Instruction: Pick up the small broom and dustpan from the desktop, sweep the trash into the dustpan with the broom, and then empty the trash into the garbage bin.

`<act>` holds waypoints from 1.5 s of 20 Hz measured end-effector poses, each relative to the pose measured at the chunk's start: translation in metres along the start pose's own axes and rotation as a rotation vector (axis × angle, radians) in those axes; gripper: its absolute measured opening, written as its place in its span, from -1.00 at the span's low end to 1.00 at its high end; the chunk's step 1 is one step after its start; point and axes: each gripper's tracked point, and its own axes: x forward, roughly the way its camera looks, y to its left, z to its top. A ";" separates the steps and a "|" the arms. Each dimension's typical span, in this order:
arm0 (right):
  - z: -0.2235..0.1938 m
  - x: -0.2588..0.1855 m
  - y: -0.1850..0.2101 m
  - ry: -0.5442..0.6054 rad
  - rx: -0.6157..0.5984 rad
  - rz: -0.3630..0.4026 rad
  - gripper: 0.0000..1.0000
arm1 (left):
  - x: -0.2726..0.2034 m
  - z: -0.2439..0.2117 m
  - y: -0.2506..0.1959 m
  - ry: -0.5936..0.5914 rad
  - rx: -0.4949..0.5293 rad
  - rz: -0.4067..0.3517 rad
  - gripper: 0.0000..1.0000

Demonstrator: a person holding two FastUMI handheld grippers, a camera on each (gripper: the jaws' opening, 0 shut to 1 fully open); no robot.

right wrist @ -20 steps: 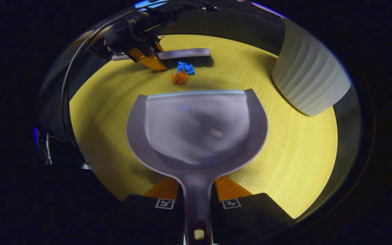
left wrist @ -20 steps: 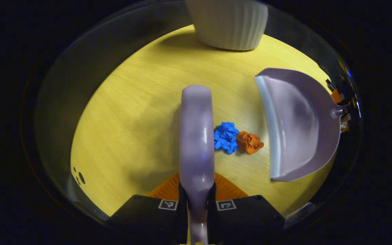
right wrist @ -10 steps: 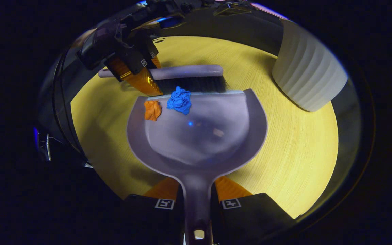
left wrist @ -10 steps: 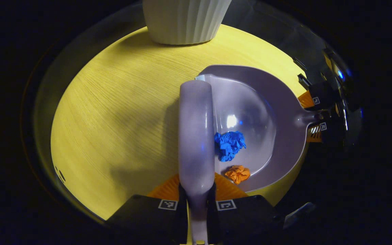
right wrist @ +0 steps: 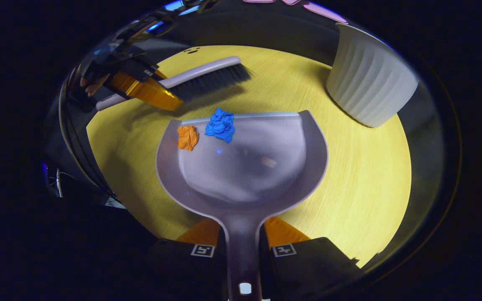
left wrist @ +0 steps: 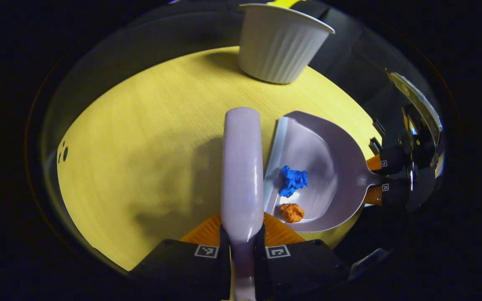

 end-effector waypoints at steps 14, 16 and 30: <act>0.001 0.010 0.006 -0.086 0.054 0.034 -0.29 | -0.029 -0.156 0.018 -0.133 -0.308 0.094 -0.44; 0.000 0.010 0.009 -0.097 0.069 0.050 -0.30 | -0.037 -0.188 0.014 -0.132 -0.347 0.083 -0.47; 0.009 0.023 0.000 -0.207 0.208 0.012 -0.30 | -0.084 -0.225 0.030 -0.174 -0.343 0.129 -0.47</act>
